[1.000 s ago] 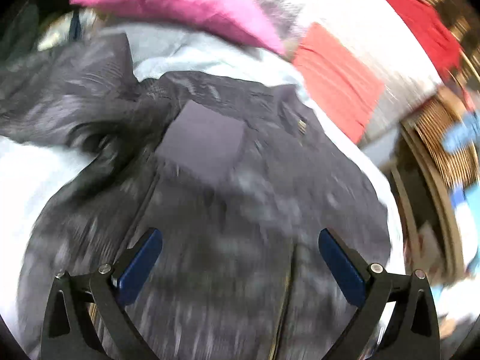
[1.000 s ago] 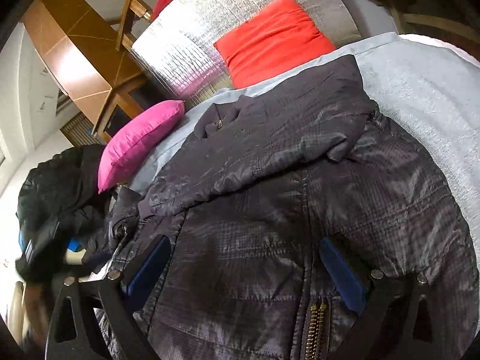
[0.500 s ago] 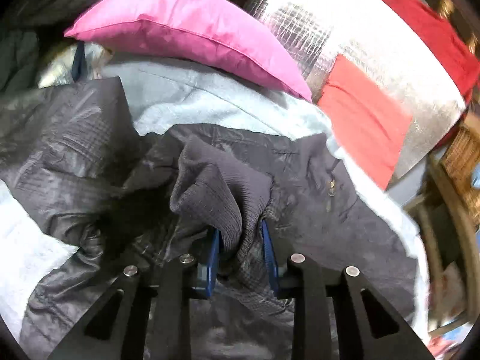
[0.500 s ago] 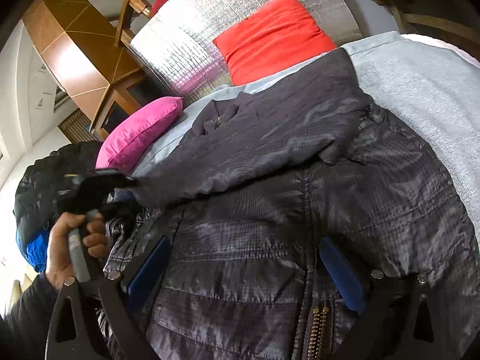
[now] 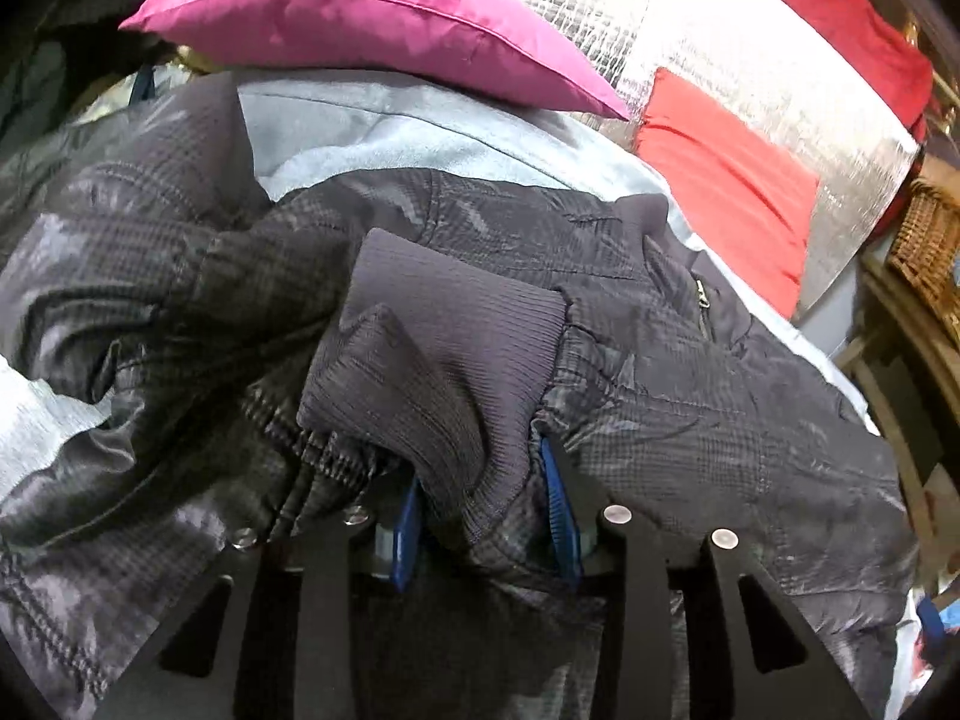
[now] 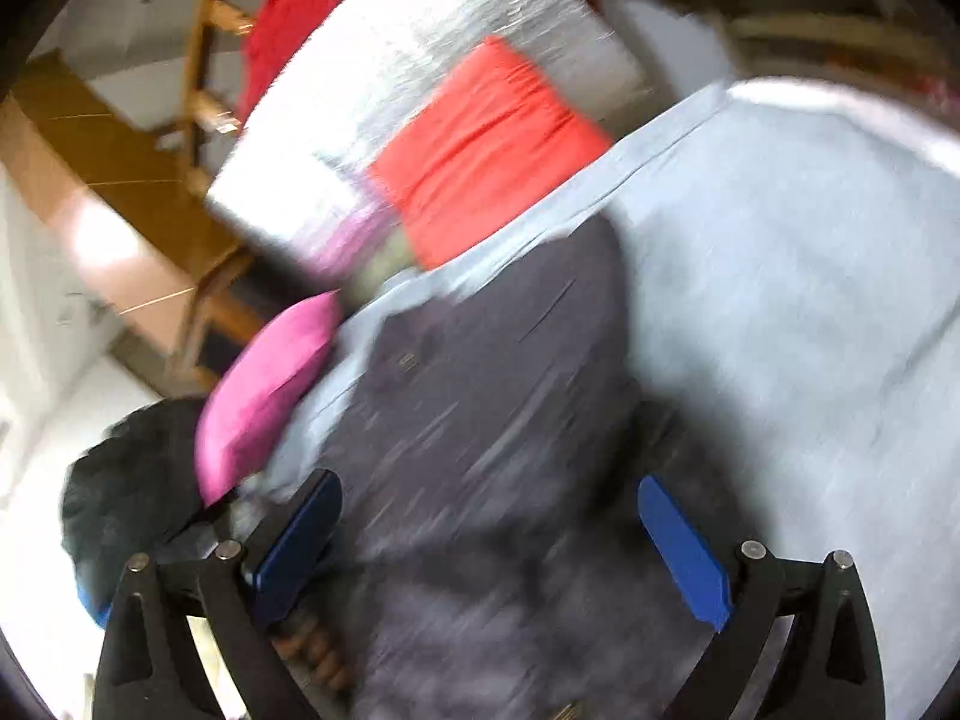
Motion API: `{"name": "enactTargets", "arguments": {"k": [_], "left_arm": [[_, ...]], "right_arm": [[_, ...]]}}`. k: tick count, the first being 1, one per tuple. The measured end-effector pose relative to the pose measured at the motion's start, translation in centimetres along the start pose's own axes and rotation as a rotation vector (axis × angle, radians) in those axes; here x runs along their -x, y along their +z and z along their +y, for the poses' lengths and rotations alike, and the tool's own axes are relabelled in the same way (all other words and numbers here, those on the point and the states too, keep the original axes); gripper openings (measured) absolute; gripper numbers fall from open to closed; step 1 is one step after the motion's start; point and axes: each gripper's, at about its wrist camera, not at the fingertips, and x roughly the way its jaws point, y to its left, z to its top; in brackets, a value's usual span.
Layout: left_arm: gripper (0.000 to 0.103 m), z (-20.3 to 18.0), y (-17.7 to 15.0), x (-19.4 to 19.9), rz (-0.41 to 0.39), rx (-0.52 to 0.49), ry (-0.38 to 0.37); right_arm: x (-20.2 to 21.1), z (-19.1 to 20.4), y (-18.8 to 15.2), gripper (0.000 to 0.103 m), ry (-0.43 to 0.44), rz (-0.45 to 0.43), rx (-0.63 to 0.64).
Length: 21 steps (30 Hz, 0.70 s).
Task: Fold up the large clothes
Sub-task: 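Close the left tool on the ribbed cuff of the other sleeve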
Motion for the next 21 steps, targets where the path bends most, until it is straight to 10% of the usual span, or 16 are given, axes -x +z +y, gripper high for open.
{"name": "enactTargets", "arguments": {"k": [6,8,9,15,17,19,21], "left_arm": [[0.04,0.9,-0.1,0.6,-0.013,0.008,-0.018],[0.04,1.0,-0.3,0.8,-0.018,0.011,-0.024],[0.04,1.0,-0.3,0.8,-0.02,0.013,-0.027],[0.04,1.3,-0.7,1.2,-0.025,0.02,-0.042],[0.04,1.4,-0.7,1.3,-0.025,0.02,-0.043],[0.04,1.4,-0.7,1.3,-0.025,0.022,-0.045],[0.04,1.4,-0.7,1.3,-0.025,0.022,-0.044]], "right_arm": [[-9.9,-3.6,7.3,0.098,-0.163,0.186,0.019],[-11.7,-3.6,8.9,0.056,-0.161,0.209,0.034],[-12.4,-3.1,9.7,0.016,-0.129,0.221,0.044],[-14.8,-1.0,10.6,0.018,-0.327,0.169,0.248],[-14.2,-1.4,10.6,0.03,-0.325,0.125,0.223],[-12.5,-1.0,10.7,0.064,-0.344,0.071,0.185],[-10.2,0.5,10.4,0.065,-0.331,0.011,0.198]]}}
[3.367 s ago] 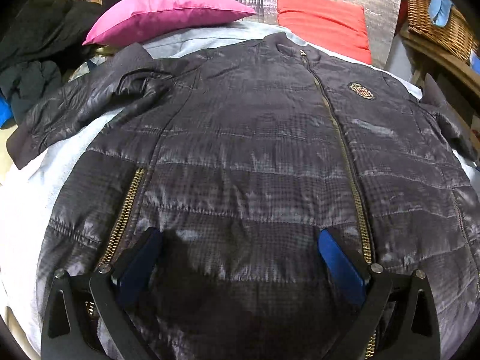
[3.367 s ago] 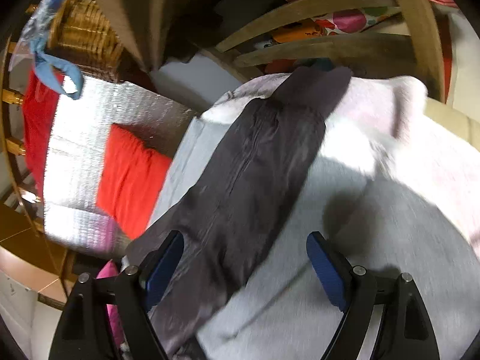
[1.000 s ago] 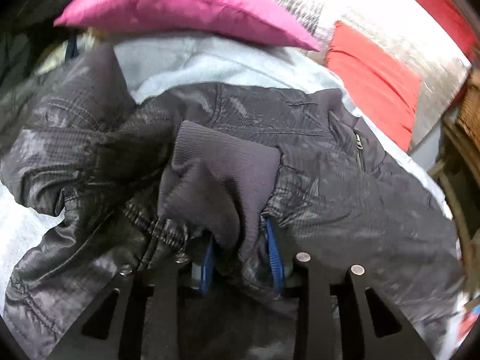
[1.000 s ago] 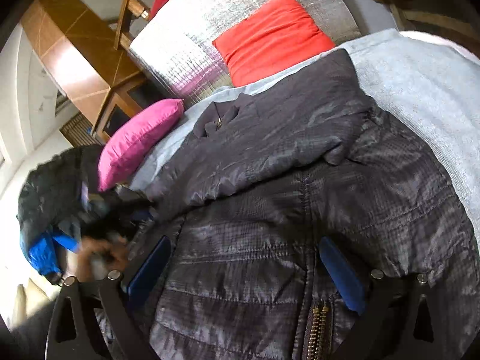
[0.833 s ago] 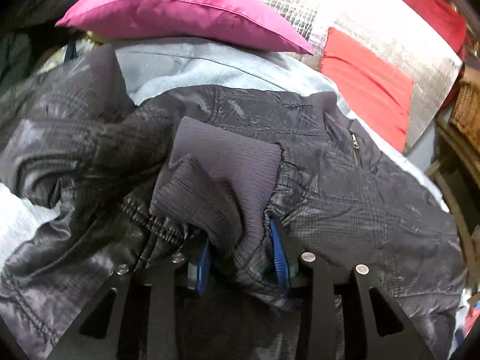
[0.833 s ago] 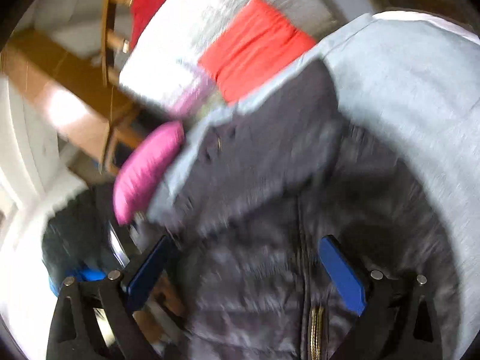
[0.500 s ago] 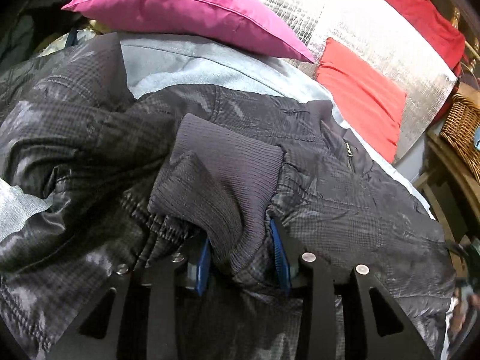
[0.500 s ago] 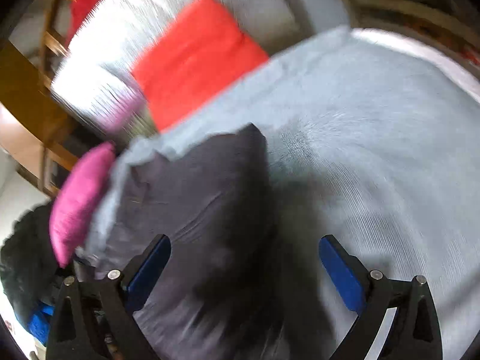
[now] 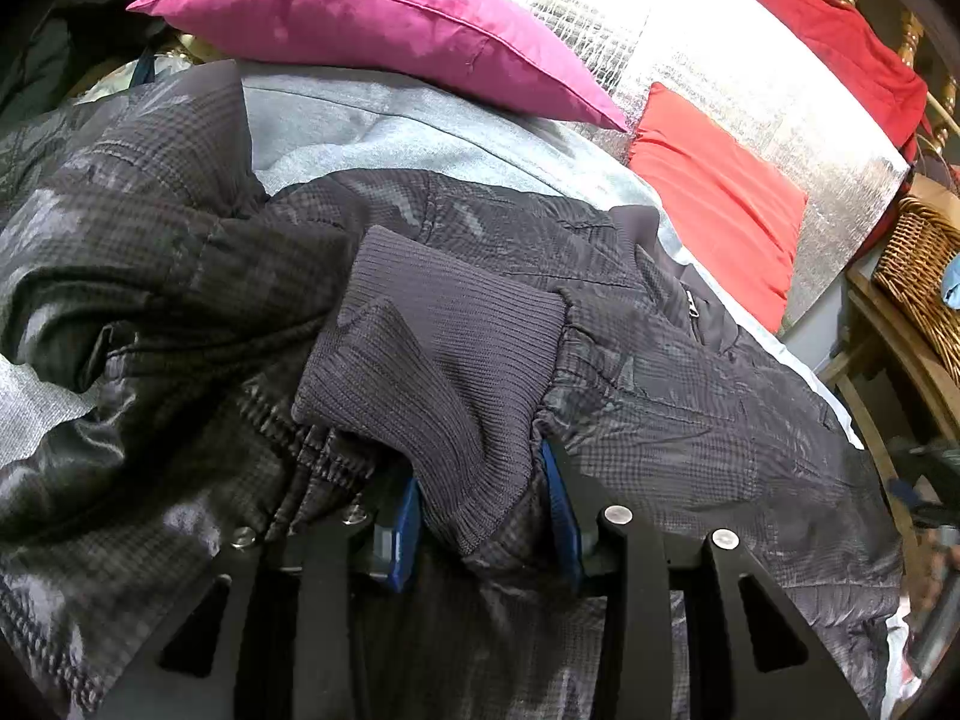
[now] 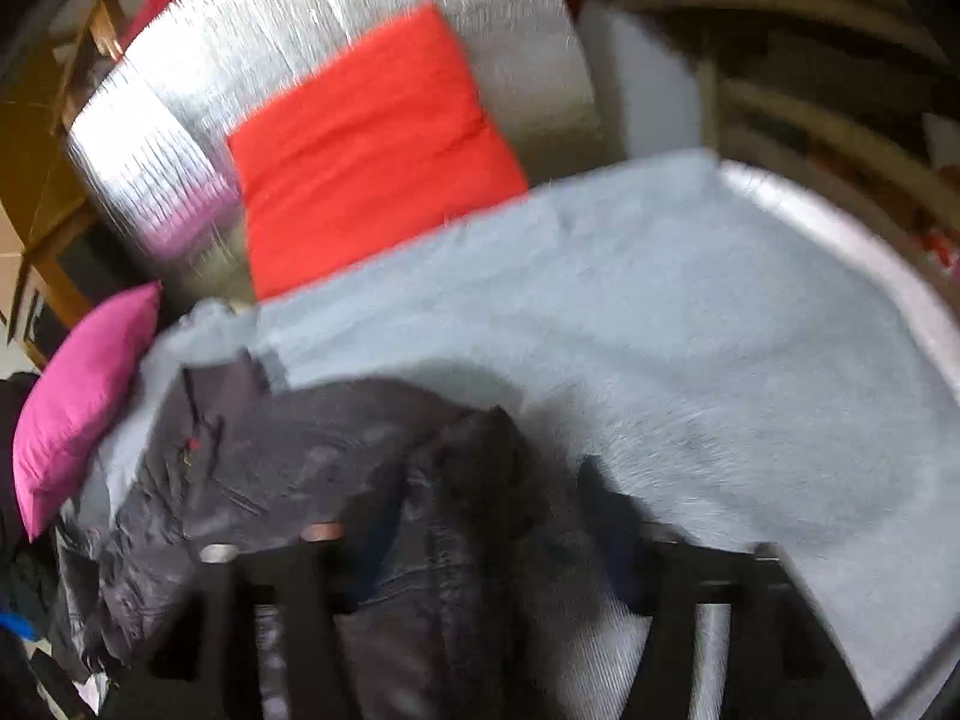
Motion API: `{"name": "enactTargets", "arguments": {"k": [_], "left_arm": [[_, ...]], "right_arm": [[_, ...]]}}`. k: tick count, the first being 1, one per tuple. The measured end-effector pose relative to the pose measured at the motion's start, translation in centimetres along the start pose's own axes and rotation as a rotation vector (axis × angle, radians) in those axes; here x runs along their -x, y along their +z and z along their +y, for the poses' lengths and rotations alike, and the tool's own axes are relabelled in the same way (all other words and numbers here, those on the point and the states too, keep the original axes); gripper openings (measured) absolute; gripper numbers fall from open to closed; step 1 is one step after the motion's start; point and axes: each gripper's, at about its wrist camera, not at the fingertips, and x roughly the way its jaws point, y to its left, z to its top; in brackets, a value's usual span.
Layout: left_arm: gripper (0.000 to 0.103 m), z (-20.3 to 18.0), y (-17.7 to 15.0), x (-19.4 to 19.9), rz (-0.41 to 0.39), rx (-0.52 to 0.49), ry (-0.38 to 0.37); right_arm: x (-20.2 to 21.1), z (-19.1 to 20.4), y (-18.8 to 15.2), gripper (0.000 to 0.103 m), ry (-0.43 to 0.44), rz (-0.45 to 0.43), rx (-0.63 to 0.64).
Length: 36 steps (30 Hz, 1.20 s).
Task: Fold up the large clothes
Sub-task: 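Close the left tool on the ribbed cuff of the other sleeve, then lift the sleeve by its cuff with the left tool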
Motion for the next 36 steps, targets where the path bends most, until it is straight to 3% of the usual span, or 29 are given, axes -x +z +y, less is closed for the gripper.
{"name": "enactTargets", "arguments": {"k": [3,5,7,9,10,11,12,14,16,18,20,25,27,29,31,33,36], "left_arm": [[0.04,0.0,0.0,0.0,0.0,0.001,-0.001],[0.04,0.0,0.0,0.0,0.001,0.001,-0.001],[0.04,0.0,0.0,0.0,0.001,0.0,0.0],[0.041,0.0,0.0,0.0,0.001,-0.001,-0.004],[0.041,0.0,0.0,0.0,0.002,-0.002,-0.002],[0.041,0.0,0.1,0.0,0.002,-0.002,-0.002],[0.041,0.0,0.1,-0.1,0.003,-0.003,0.0],[0.041,-0.1,0.1,-0.1,0.001,-0.003,0.0],[0.041,-0.1,0.2,-0.2,0.001,0.001,-0.003],[0.042,-0.1,0.2,-0.2,0.001,0.0,-0.003],[0.042,0.0,0.2,-0.2,0.002,0.001,-0.006],[0.043,0.0,0.3,-0.2,0.003,0.005,-0.017],[0.047,-0.3,0.4,-0.3,0.01,-0.001,-0.023],[0.07,-0.8,0.8,-0.1,0.03,-0.017,-0.044],[0.082,-1.7,1.2,0.6,0.109,-0.051,-0.028],[0.082,-1.9,1.8,2.5,0.173,-0.057,-0.032],[0.084,0.9,3.0,7.3,0.127,-0.012,-0.127]], "right_arm": [[4.4,1.9,-1.4,0.065,0.203,0.003,0.009],[6.3,2.6,-3.6,0.07,0.34,0.055,-0.007],[5.9,2.6,-6.6,0.072,0.393,0.158,-0.03],[3.8,1.6,-8.6,0.071,0.328,0.223,-0.034],[2.1,0.3,-9.3,0.066,0.275,0.241,-0.048],[1.3,-0.7,-9.6,0.053,0.272,0.236,-0.086],[1.5,-1.3,-9.6,0.053,0.277,0.226,-0.134],[2.9,-1.0,-8.9,0.061,0.311,0.209,-0.151],[5.1,-0.2,-8.1,0.074,0.341,0.122,-0.101],[4.7,-0.4,-8.2,0.088,0.278,0.091,-0.069],[1.1,-1.3,-8.9,0.088,0.219,0.213,-0.071],[6.9,0.8,-9.3,0.088,0.261,0.045,-0.014],[9.3,2.0,-11.1,0.089,0.282,-0.017,0.024],[10.7,3.4,-13.8,0.089,0.273,-0.03,0.07],[11.2,4.1,-16.7,0.089,0.263,-0.007,0.085],[10.9,3.7,-18.6,0.089,0.244,0.044,0.099],[10.8,2.9,-20.2,0.089,0.219,0.06,0.102]]}}
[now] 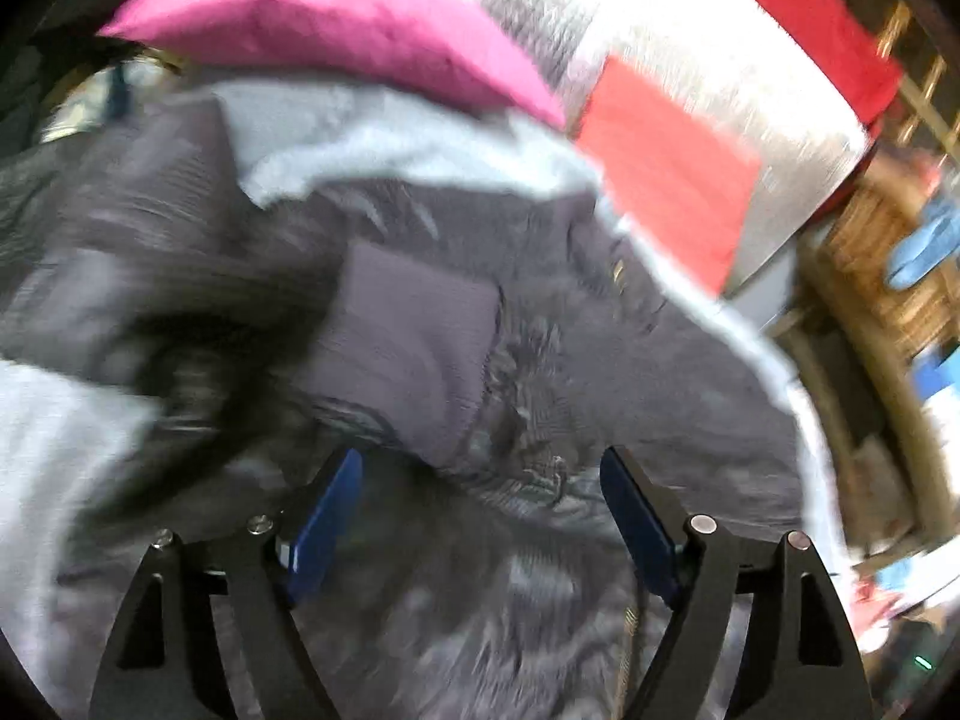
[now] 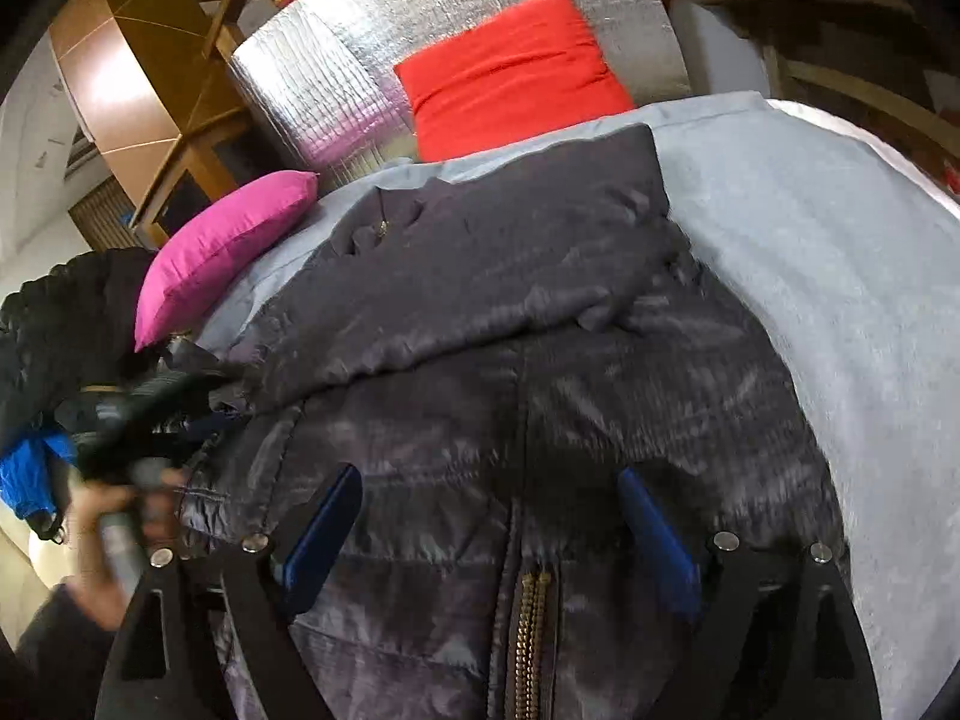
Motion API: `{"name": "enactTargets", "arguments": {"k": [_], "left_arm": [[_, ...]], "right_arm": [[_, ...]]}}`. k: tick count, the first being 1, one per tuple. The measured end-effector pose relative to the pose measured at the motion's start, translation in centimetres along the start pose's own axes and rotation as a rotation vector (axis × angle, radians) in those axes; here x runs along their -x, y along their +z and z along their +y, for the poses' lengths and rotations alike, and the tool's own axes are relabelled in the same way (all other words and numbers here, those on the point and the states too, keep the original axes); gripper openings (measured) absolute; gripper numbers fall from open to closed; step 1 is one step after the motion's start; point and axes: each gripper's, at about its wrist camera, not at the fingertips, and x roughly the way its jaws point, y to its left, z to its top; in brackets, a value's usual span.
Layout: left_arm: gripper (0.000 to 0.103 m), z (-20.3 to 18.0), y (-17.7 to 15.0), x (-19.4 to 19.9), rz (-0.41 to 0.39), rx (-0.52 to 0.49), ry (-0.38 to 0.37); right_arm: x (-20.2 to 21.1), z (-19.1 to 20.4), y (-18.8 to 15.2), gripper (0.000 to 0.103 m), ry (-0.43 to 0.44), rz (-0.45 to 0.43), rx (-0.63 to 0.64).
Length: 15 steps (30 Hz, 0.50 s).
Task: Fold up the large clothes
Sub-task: 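Lift the sleeve by its cuff with the left tool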
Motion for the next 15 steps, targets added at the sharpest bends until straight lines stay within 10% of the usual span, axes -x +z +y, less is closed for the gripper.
{"name": "enactTargets", "arguments": {"k": [7,15], "left_arm": [[0.087,18.6,3.8,9.9,-0.206,0.402,0.114],[0.086,31.1,5.3,7.5,-0.211,0.744,0.107]], "right_arm": [[-0.7,-0.6,0.2,0.089,-0.006,-0.003,-0.011],[-0.6,-0.3,-0.2,0.09,-0.015,0.004,0.007]]}}
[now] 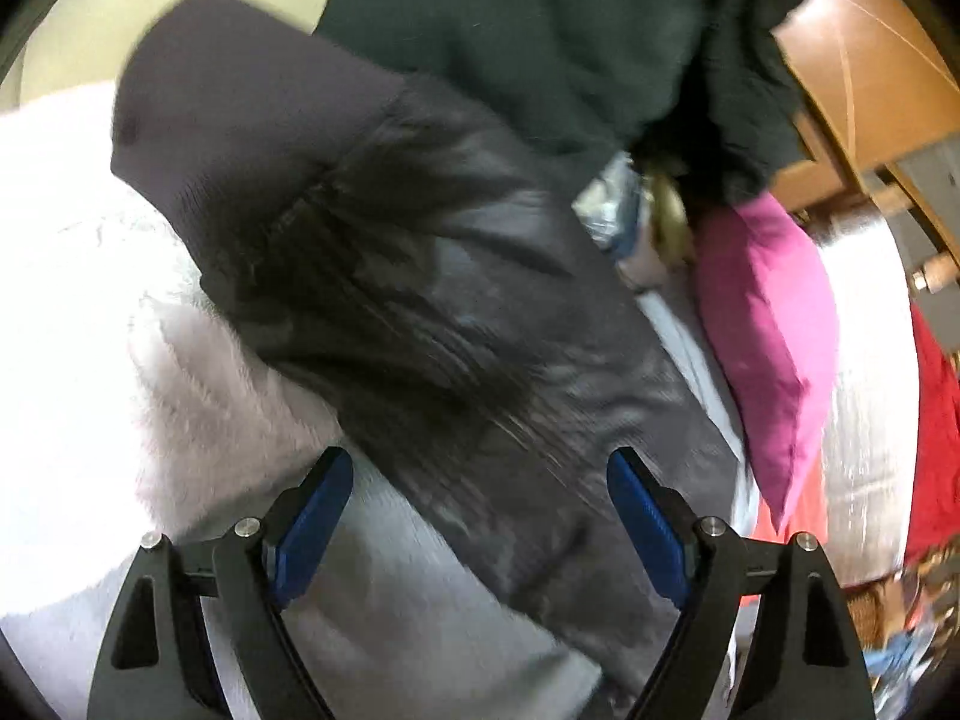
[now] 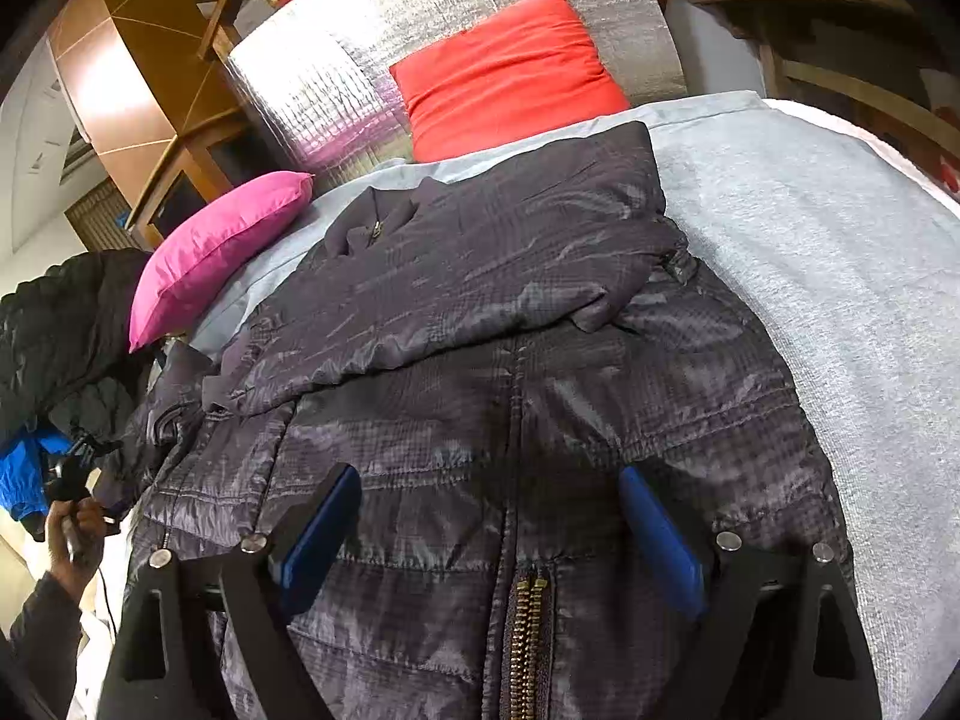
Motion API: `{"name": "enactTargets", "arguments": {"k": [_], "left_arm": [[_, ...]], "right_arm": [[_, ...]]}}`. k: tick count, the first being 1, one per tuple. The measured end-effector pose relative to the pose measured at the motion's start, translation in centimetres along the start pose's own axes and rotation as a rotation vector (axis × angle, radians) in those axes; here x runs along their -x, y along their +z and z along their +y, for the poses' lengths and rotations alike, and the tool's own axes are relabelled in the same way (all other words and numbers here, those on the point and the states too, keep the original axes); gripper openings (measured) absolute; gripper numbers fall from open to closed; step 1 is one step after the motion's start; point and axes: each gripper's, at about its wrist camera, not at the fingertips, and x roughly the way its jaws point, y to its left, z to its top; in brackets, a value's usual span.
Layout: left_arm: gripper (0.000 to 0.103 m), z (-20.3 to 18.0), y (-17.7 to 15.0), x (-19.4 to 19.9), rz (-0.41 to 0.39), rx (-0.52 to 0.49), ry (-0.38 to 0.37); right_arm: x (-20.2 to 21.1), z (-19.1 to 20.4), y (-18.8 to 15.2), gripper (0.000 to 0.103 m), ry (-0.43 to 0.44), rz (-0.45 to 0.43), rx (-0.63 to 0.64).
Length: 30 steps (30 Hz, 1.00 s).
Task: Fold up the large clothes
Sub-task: 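Lift the sleeve by its cuff with the left tool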
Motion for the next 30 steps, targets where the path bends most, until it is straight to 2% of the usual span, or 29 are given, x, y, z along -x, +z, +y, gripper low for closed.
{"name": "enactTargets", "arguments": {"k": [3,4,6,7,8,11,13,15,17,19,22,25,28,29,30], "left_arm": [[0.085,0.9,0.5,-0.8,-0.026,0.044,-0.007],[0.081,0.8,0.9,-1.0,-0.036,0.048,0.003],[0.055,0.9,1.7,-1.5,-0.032,0.056,0.059],[0.015,1.0,2.3,-1.9,-0.02,0.044,0.118],[0.01,1.1,3.0,-2.5,0.006,0.031,0.155],[0.007,-0.1,3.5,-1.9,-0.02,-0.004,0.189],[0.007,-3.5,2.8,-0.2,-0.096,-0.133,0.241],[0.007,-8.3,1.1,2.4,-0.199,-0.316,0.254],[0.007,-13.2,-1.3,5.2,-0.302,-0.47,0.222],[0.007,-18.3,-3.8,7.3,-0.366,-0.603,0.166],[0.007,-25.4,-9.4,9.5,-0.424,-0.798,0.063],[0.007,-31.1,-16.8,10.2,-0.434,-0.965,-0.038],[0.007,-35.9,-26.3,8.8,-0.386,-1.159,-0.137],[0.009,-36.6,-28.6,8.0,-0.363,-1.202,-0.154],[0.012,-37.2,-31.6,6.5,-0.308,-1.259,-0.172]], "right_arm": [[-0.1,0.1,0.0,0.091,-0.004,0.001,0.007],[-0.1,0.1,-0.1,0.091,-0.001,0.0,0.007],[-0.1,0.1,-0.1,0.091,0.005,-0.002,0.003],[-0.1,0.0,-0.1,0.091,0.008,-0.004,0.002],[-0.1,0.0,-0.1,0.092,0.011,-0.005,0.001],[-0.1,-0.2,-0.1,0.092,0.028,-0.009,-0.008],[0.0,-0.4,-0.1,0.092,0.038,-0.013,-0.015],[0.0,-0.5,-0.1,0.092,0.041,-0.013,-0.016],[0.1,-0.5,-0.2,0.092,0.044,-0.016,-0.016],[0.2,-0.7,-0.2,0.092,0.052,-0.022,-0.022],[0.4,-1.0,-0.3,0.092,0.076,-0.033,-0.038],[0.7,-1.5,-0.3,0.092,0.107,-0.044,-0.059],[0.9,-2.0,-0.4,0.092,0.141,-0.056,-0.081],[1.0,-2.1,-0.4,0.092,0.15,-0.059,-0.088],[1.0,-2.2,-0.4,0.092,0.158,-0.061,-0.094]]}}
